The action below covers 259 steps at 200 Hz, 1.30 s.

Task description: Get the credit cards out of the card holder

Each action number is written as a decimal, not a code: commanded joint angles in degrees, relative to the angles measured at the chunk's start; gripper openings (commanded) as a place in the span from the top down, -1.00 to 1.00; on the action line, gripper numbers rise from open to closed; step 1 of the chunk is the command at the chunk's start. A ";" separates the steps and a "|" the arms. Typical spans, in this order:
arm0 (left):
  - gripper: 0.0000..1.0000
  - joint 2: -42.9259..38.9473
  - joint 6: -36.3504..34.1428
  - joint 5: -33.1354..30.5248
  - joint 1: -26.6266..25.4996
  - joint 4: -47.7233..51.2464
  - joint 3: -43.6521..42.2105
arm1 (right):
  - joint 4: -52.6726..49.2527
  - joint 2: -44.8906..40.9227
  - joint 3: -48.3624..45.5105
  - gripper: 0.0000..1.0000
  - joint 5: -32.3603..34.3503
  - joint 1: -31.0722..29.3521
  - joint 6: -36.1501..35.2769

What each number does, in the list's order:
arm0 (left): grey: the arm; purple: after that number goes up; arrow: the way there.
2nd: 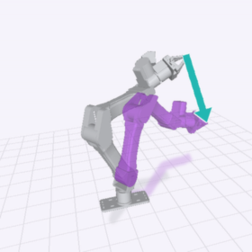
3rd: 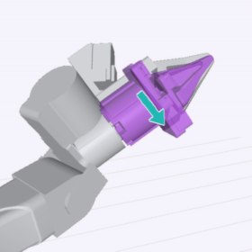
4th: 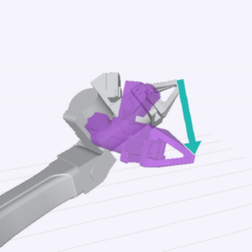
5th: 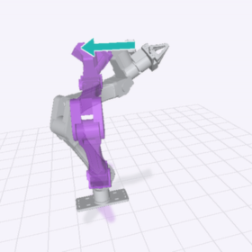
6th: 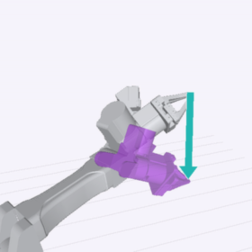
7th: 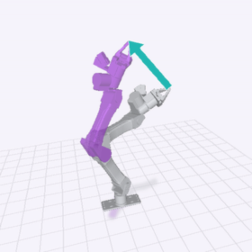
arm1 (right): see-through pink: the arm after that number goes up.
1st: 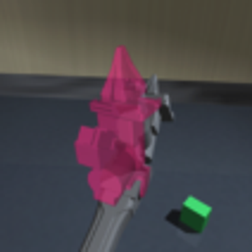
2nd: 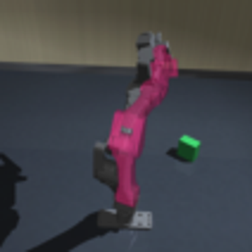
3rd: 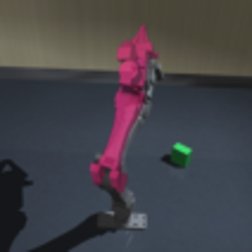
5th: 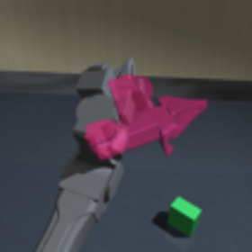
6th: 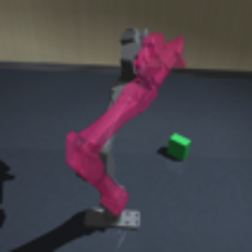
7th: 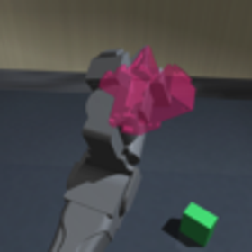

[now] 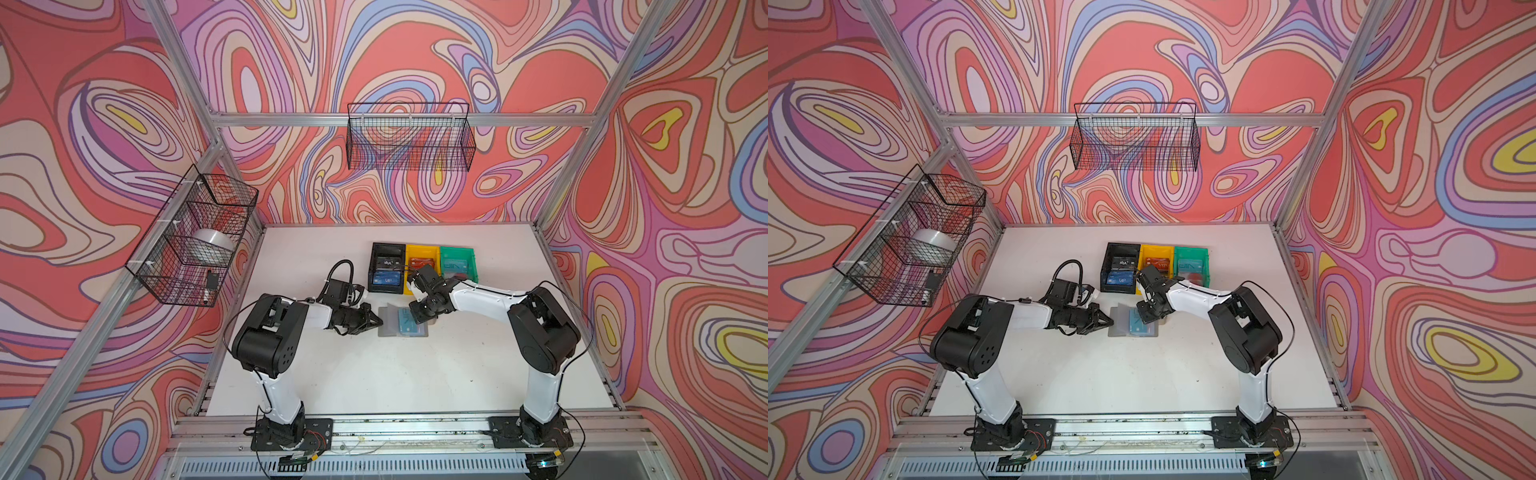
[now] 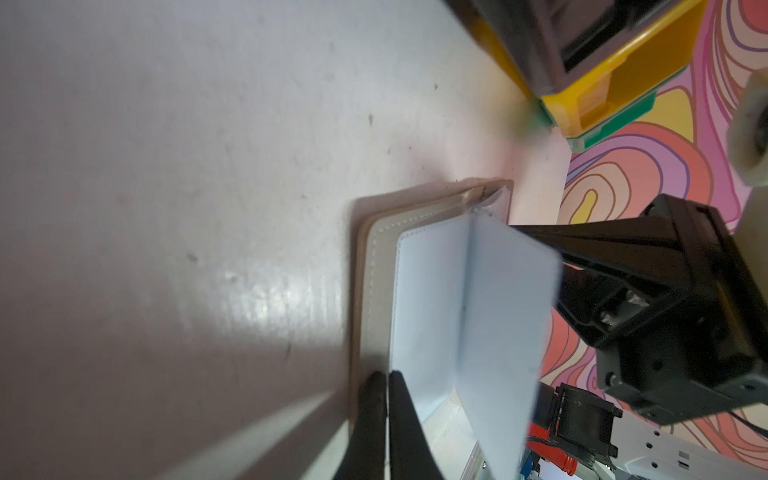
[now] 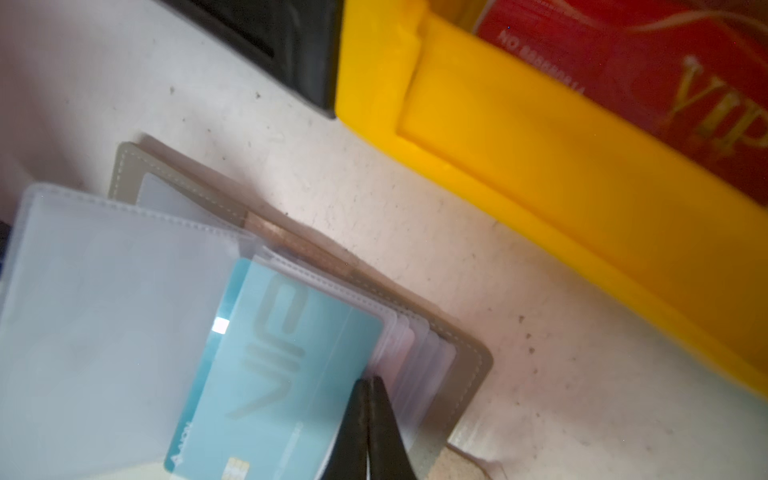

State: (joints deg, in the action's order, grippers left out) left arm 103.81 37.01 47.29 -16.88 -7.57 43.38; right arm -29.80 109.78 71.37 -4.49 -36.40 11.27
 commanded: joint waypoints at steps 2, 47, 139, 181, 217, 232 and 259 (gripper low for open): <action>0.82 -0.60 -1.74 -1.70 -0.17 4.19 0.46 | -0.37 1.28 0.52 0.89 -0.67 -0.65 0.32; 0.82 -6.71 -4.42 -3.67 0.49 11.81 2.06 | -0.44 1.10 -0.15 0.88 -0.21 -0.60 0.42; 0.58 -2.65 3.11 0.63 -3.80 0.58 3.20 | -0.50 1.79 -0.69 0.89 0.00 -0.63 0.42; 0.52 0.67 5.26 1.81 -4.13 -4.04 3.46 | -0.57 1.78 -0.98 0.88 -0.07 -0.60 0.33; 0.48 1.74 5.38 2.19 -4.12 -4.38 4.33 | -0.65 2.22 -0.91 0.88 -0.11 -0.64 0.33; 0.45 1.99 5.35 2.46 -4.12 -4.47 4.84 | -0.77 2.37 -0.84 0.88 -0.09 -0.60 0.25; 0.45 2.87 5.70 2.63 -4.38 -4.72 5.62 | -0.81 2.50 -0.71 0.88 -0.09 -0.60 0.16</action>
State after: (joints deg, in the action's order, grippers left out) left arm 105.01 42.22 48.99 -21.06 -10.96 47.40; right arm -29.63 109.97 71.35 -4.51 -36.56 11.27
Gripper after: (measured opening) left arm 0.273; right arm 0.060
